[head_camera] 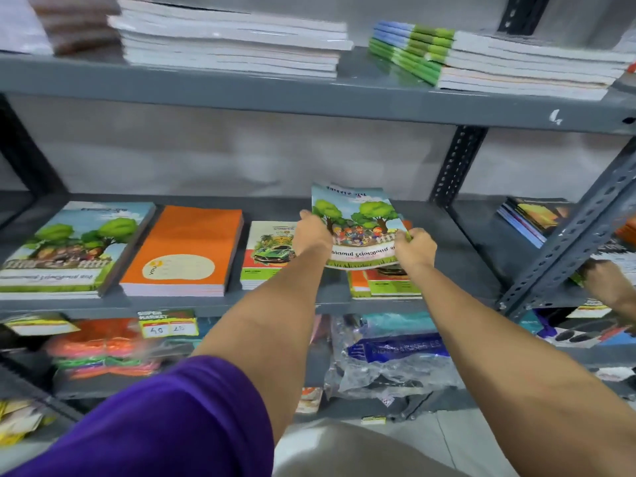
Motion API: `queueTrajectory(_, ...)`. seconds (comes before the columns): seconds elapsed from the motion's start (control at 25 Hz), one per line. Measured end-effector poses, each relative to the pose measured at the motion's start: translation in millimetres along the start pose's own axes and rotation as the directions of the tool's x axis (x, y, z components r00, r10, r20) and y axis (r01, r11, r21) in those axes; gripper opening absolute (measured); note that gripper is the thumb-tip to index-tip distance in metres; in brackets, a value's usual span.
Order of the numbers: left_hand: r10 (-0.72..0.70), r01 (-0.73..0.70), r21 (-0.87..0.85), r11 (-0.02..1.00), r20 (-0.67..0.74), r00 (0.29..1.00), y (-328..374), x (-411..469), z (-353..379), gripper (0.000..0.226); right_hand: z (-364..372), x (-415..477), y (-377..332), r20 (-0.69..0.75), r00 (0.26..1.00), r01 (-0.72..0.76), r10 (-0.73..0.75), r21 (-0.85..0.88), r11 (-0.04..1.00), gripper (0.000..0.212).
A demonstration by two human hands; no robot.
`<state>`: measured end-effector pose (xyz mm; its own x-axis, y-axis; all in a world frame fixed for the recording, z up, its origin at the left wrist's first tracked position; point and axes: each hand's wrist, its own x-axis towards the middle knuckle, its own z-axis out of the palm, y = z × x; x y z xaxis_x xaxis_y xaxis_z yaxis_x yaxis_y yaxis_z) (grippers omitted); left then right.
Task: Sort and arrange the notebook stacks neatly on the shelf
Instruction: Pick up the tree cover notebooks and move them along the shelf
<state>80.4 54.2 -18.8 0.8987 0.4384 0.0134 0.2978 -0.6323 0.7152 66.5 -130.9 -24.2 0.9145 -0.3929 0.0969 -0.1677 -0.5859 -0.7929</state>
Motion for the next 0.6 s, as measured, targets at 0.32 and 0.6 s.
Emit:
queueTrajectory(0.32,0.039,-0.004,0.193,0.981,-0.176,0.984,-174.5,61.9,-181.5,0.028,138.6,-96.7,-142.5,0.404,0.91,0.091,-0.098,0.035,0.995,0.036)
queueTrajectory(0.6,-0.019,0.14,0.392,0.909,-0.297,0.955,-329.0,82.6,-315.9,0.017,277.8,-212.8,-259.7,0.542,0.802,0.332,-0.252,-0.054,0.942,0.033)
